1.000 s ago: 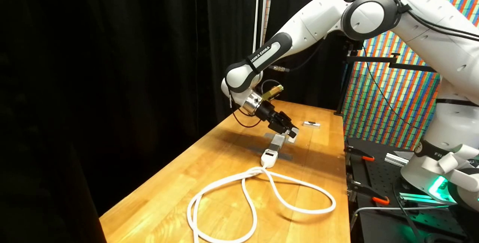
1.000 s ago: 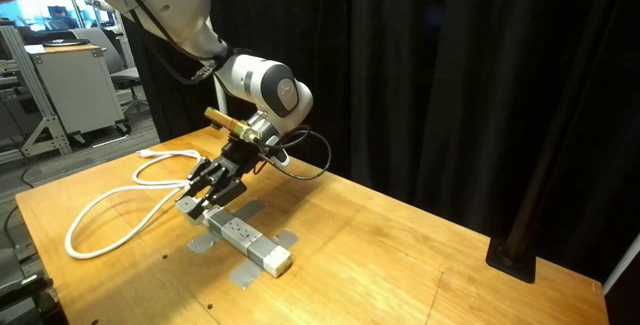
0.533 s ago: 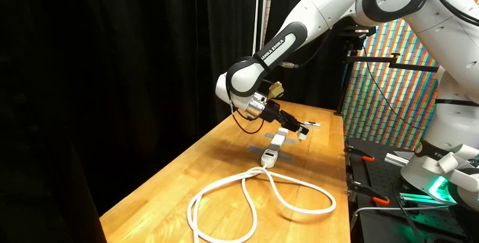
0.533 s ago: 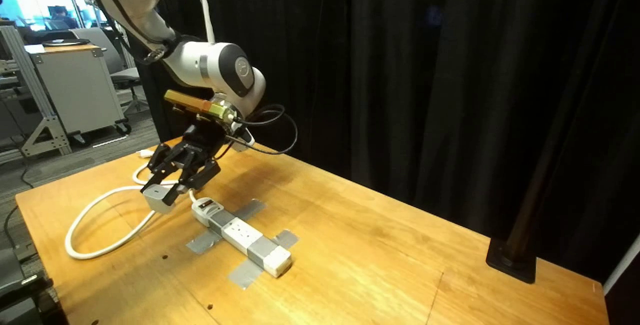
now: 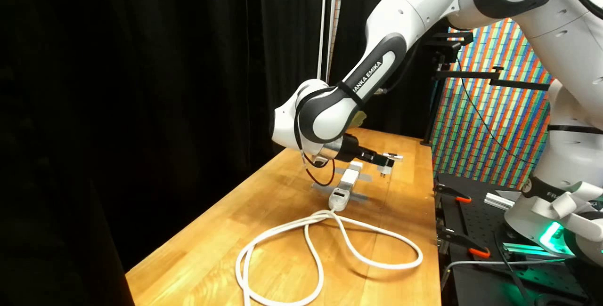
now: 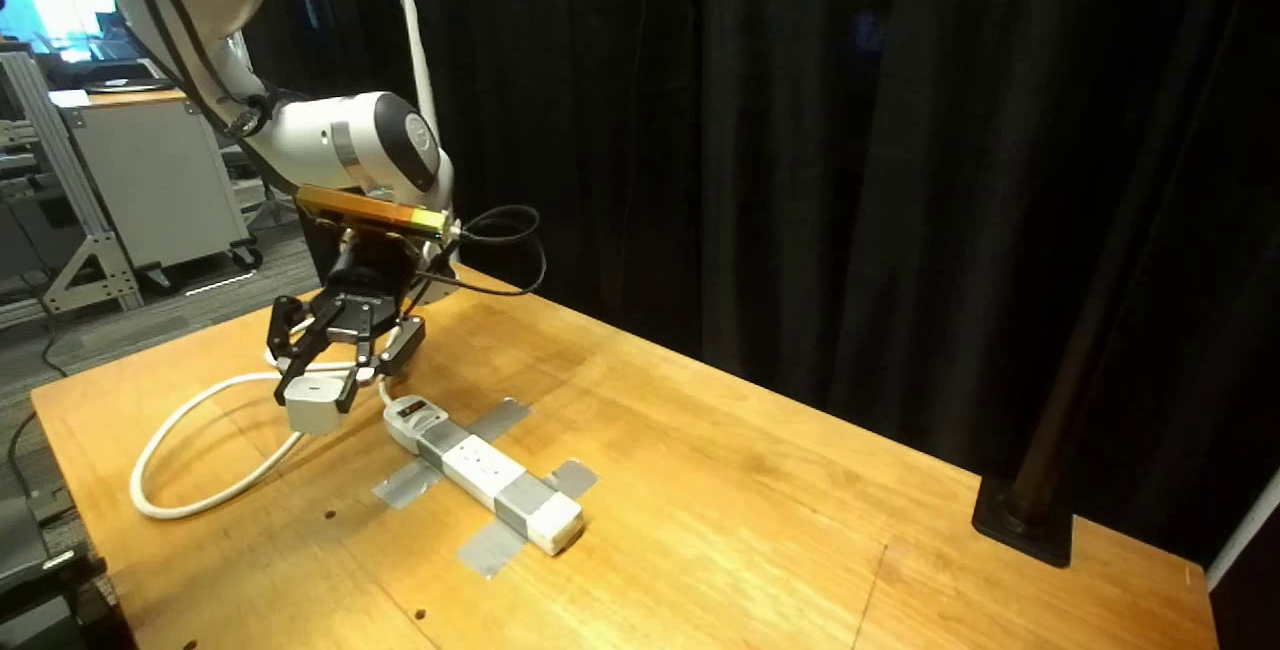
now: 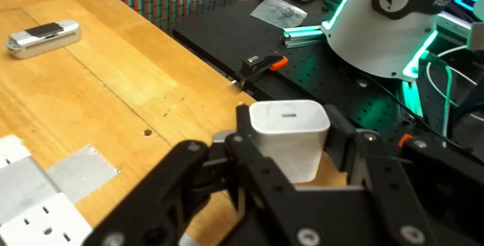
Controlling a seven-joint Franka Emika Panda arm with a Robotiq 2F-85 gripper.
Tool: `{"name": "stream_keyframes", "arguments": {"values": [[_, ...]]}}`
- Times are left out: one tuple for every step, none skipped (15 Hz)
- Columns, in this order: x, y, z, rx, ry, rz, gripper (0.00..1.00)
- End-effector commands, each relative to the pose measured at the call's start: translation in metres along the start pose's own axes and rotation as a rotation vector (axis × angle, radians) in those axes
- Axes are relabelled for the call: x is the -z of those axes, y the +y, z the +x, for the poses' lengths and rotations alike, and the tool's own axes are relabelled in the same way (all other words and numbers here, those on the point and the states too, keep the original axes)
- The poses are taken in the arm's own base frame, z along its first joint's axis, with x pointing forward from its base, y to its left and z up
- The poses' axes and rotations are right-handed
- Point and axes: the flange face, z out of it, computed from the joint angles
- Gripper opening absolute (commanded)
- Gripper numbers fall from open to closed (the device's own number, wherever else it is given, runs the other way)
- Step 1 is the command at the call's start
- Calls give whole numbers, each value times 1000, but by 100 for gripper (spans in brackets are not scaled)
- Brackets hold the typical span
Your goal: Plug the charger head into the extension cable
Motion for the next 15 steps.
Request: {"name": "stream_keyframes", "arguments": {"values": [[2, -21, -6, 100, -30, -168, 23], [2, -26, -4, 124, -37, -213, 23], [0, -31, -2, 147, -43, -257, 23], [0, -35, -1, 171, -49, -300, 23], [-1, -40, 0, 194, -53, -344, 23], [-2, -44, 0, 218, -53, -386, 23], [2, -32, 15, 167, -47, -298, 48], [1, -36, 16, 185, -50, -326, 48], [0, -39, 16, 194, -51, -342, 48], [-1, -41, 14, 198, -52, -349, 48], [-1, -41, 13, 200, -54, -351, 48], [-1, -41, 12, 201, -54, -352, 48], [-1, -41, 12, 202, -54, -353, 23], [3, -38, 10, 229, -120, -406, 23], [8, -35, 10, 259, -154, -470, 23]]}}
